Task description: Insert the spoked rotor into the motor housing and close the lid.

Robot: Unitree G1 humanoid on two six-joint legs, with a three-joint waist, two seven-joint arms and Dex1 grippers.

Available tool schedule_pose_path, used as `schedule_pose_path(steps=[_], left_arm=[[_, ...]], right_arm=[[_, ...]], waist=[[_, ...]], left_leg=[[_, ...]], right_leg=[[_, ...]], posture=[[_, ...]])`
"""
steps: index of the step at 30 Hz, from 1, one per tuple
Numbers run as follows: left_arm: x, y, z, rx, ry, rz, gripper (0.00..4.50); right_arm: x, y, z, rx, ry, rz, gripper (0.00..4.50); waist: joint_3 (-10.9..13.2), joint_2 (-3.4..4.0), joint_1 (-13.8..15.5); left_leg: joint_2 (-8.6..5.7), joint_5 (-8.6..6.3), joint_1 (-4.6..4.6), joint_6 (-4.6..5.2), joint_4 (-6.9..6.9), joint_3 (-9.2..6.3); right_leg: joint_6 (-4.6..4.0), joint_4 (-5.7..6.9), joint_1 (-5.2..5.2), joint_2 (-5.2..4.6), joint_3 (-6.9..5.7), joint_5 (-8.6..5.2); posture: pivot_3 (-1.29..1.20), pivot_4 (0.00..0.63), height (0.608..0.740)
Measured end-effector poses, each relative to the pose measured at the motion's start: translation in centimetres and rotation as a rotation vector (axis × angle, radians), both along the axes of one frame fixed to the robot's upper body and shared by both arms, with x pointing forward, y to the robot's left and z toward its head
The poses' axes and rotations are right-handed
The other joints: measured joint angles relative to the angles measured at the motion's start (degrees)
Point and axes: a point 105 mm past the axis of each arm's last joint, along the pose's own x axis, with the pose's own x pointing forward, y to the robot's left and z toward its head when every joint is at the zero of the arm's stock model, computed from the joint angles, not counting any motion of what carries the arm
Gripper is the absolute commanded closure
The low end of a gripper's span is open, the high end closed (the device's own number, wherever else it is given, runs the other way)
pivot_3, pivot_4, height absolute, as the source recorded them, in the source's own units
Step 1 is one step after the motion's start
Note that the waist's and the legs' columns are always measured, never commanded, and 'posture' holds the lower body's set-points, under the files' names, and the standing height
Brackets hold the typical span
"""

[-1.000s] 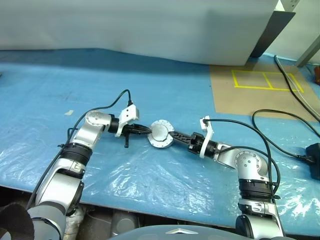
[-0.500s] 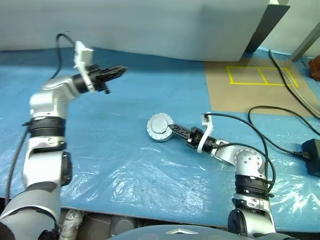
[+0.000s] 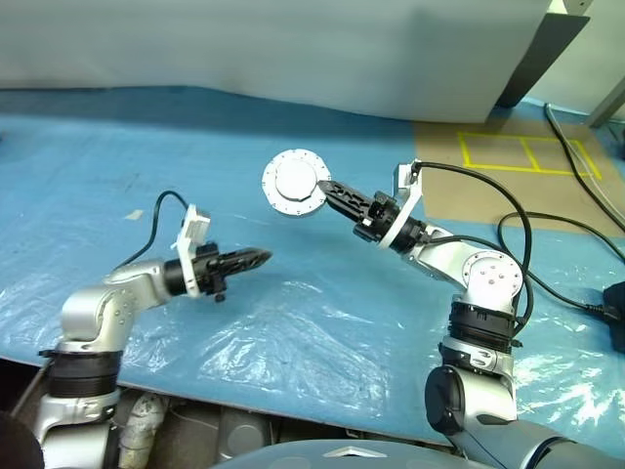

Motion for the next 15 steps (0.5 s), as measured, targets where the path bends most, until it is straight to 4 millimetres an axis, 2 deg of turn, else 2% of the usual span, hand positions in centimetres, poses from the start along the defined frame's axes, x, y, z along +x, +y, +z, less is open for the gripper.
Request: schedule_pose_path(steps=[2,4,8,15], left_arm=[[0.3,-0.3,1.9,-0.112,0.005,0.02,4.5],[0.3,-0.1,2.7,-0.18,0.026,0.043,3.89],[0.2,-0.1,2.6,-0.255,0.103,0.06,2.56],[-0.1,-0.6,2.3,-0.285,0.145,0.029,0.17]], right_arm=[[0.0,0.0,0.0,-0.007,0.001,0.003,3.17],[0.0,-0.1,0.0,-0.012,0.005,0.001,3.17],[0.1,0.0,-0.3,-0.03,0.019,0.004,3.17],[0.1,-0.1,-0.4,-0.047,0.024,0.001,3.17]], waist=[[0.0,0.03,-0.5],[0.0,0.03,-1.2],[0.0,0.02,-1.5],[0.0,0.01,-1.2]], left_leg=[[-0.01,0.01,0.01,-0.02,0.23,0.0],[-0.07,0.01,0.01,-0.02,0.27,0.0],[-0.04,0.01,-0.04,-0.02,0.23,-0.06],[-0.06,0.01,-0.12,-0.01,0.19,-0.1]], right_leg=[[0.0,0.04,0.0,0.03,0.12,0.02],[0.16,0.03,0.0,0.02,0.19,0.12],[0.18,0.02,-0.03,0.09,0.14,0.14],[0.2,-0.02,-0.03,0.09,0.08,0.15]], posture=[[0.0,0.15,0.74],[0.0,0.15,0.74],[0.0,0.15,0.74],[0.0,0.15,0.74]])
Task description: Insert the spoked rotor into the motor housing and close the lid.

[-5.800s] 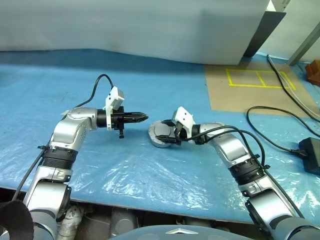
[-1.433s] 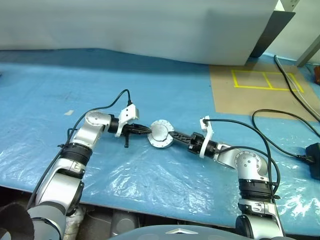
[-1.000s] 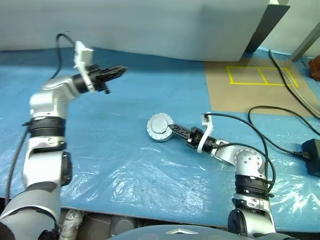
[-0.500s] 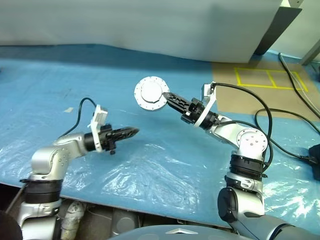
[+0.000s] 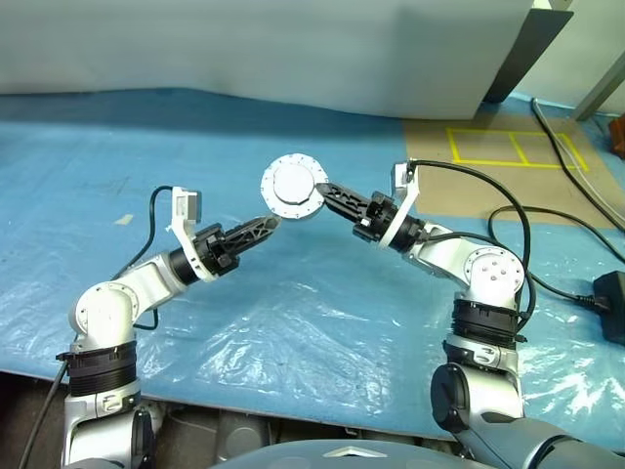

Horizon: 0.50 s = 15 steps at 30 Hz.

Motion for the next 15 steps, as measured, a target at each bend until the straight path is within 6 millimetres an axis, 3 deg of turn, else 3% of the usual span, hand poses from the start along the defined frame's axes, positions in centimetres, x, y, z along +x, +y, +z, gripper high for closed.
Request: schedule_pose_path(steps=[10,15], left_arm=[[2.9,0.3,-1.0,-0.05,0.042,0.095,0.02],[3.1,-2.4,-0.9,-0.063,0.008,0.047,0.02]], right_arm=[[-0.2,0.0,-0.1,-0.014,0.003,0.015,3.17],[-0.3,0.2,-0.3,-0.036,0.011,0.021,3.17]], waist=[[0.0,-0.02,0.2],[0.0,-0.03,0.6]], left_leg=[[-0.01,0.0,0.0,0.0,0.1,-0.03],[-0.02,0.0,-0.04,0.01,0.1,-0.03]], right_leg=[[0.1,0.07,0.01,-0.01,0.02,0.06],[0.1,0.08,0.01,-0.03,0.02,0.07]], posture=[[0.0,0.15,0.74],[0.0,0.15,0.74]])
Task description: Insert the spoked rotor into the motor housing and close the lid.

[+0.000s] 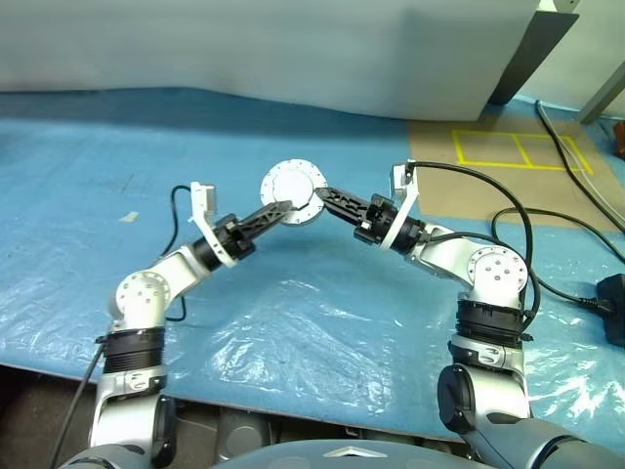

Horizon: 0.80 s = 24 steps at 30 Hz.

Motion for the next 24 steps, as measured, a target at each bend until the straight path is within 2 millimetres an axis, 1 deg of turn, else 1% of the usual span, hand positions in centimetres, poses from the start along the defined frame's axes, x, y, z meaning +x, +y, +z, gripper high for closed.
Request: schedule_pose_path(steps=[3,5,8,13,16,17,22,24], left_arm=[[0.7,-1.3,0.0,-0.005,-0.01,0.02,0.02],[0.9,-1.7,-0.2,-0.009,-0.004,0.026,0.02],[1.3,-2.0,-0.6,-0.025,0.021,0.04,0.02],[2.4,-2.1,0.1,-0.047,0.016,0.075,0.02],[2.6,-2.2,0.2,-0.041,0.015,0.081,0.02],[2.6,-2.2,0.2,-0.04,0.015,0.081,0.19],[2.3,-2.0,0.0,-0.065,0.035,0.063,1.36],[2.5,-2.0,0.0,-0.084,0.053,0.069,1.36]], right_arm=[[0.0,-0.1,0.0,-0.007,0.0,-0.003,3.17],[0.1,-0.3,-0.1,-0.014,0.001,-0.008,3.17],[0.1,-0.4,-0.2,-0.023,0.005,-0.018,3.17],[0.2,-0.3,-0.3,-0.029,0.008,-0.018,3.17],[0.1,-0.3,-0.3,-0.031,0.009,-0.015,3.17],[0.1,-0.3,-0.3,-0.032,0.009,-0.015,3.17],[0.1,-0.3,-0.6,-0.026,0.017,-0.019,3.17],[0.2,-0.4,-0.6,-0.022,0.017,-0.028,3.17]], waist=[[0.0,-0.01,0.4],[0.0,-0.01,0.3],[0.0,-0.01,0.4],[0.0,-0.02,0.5],[0.0,-0.02,0.5],[0.0,-0.02,0.5],[0.0,-0.02,0.5],[0.0,-0.02,0.5]], left_leg=[[0.01,0.0,0.01,0.0,0.03,-0.01],[0.01,0.0,0.03,0.0,0.03,0.0],[0.01,0.0,0.03,0.0,0.07,-0.01],[0.0,0.0,0.03,0.0,0.21,-0.01],[0.01,0.0,0.05,0.0,0.22,-0.01],[0.01,0.0,0.05,0.01,0.23,-0.01],[0.01,0.0,0.04,0.0,0.26,-0.02],[0.0,0.0,0.03,0.01,0.31,-0.02]], right_leg=[[0.0,0.04,0.0,0.0,0.01,0.0],[0.0,0.07,0.0,0.01,0.03,0.0],[0.0,0.12,0.0,0.01,0.03,0.0],[0.0,0.26,0.0,-0.02,0.04,0.0],[0.0,0.31,0.0,-0.01,0.05,0.0],[0.0,0.31,0.0,-0.01,0.05,0.0],[-0.01,0.34,0.0,-0.01,0.06,0.0],[-0.01,0.38,0.0,-0.03,0.06,0.0]], posture=[[0.0,0.15,0.74],[0.0,0.15,0.74],[0.0,0.15,0.74],[0.0,0.15,0.74],[0.0,0.15,0.74],[0.0,0.15,0.74],[0.0,0.15,0.74],[0.0,0.15,0.74]])
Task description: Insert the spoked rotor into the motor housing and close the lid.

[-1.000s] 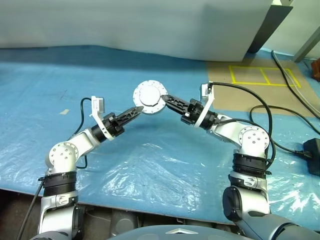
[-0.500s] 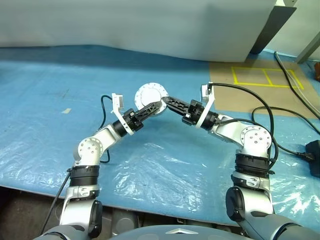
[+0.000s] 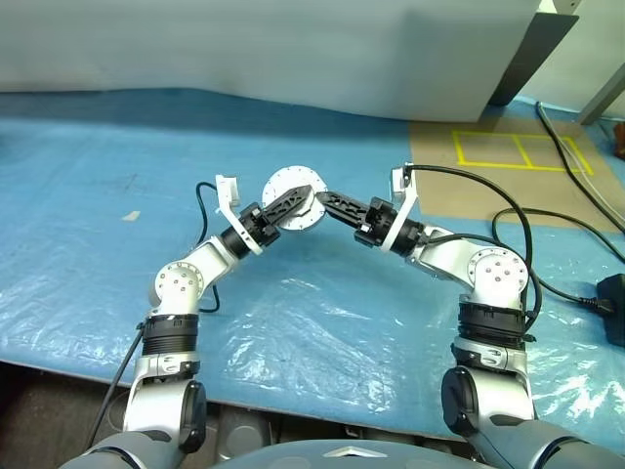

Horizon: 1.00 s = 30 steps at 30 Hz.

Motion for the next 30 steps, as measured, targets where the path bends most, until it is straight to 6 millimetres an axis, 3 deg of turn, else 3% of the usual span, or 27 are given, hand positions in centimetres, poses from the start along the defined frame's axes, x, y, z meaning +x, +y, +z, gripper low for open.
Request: schedule_pose_path(steps=[6,18,25,30], left_arm=[[0.1,0.1,0.5,-0.078,0.044,-0.008,1.77],[-0.1,0.6,0.5,-0.1,0.082,-0.024,1.83],[-0.3,0.2,-0.3,-0.027,0.107,-0.036,2.13],[0.6,0.1,0.4,0.005,0.094,-0.018,2.13]], right_arm=[[0.1,0.0,0.3,0.025,-0.005,-0.004,3.17],[0.4,0.5,0.2,0.005,-0.013,-0.028,3.17],[1.3,0.0,0.0,-0.003,-0.01,-0.099,0.99],[1.2,0.1,-0.1,0.023,0.012,-0.078,0.96]], waist=[[0.0,-0.02,0.0],[0.0,-0.04,0.0],[0.0,-0.08,0.0],[0.0,-0.08,0.0]], left_leg=[[0.01,0.0,-0.01,0.0,0.11,-0.01],[0.0,0.0,-0.02,0.0,0.12,-0.03],[0.0,0.0,-0.03,-0.01,0.13,-0.04],[0.01,0.0,-0.02,0.0,0.12,-0.04]], right_leg=[[0.0,0.09,0.0,0.0,0.02,0.0],[0.0,0.09,0.0,0.0,0.02,0.0],[0.01,0.07,0.0,-0.01,0.01,0.0],[0.01,0.09,-0.01,0.0,0.01,0.0]], posture=[[0.0,0.15,0.74],[0.0,0.15,0.74],[0.0,0.15,0.74],[0.0,0.15,0.74]])
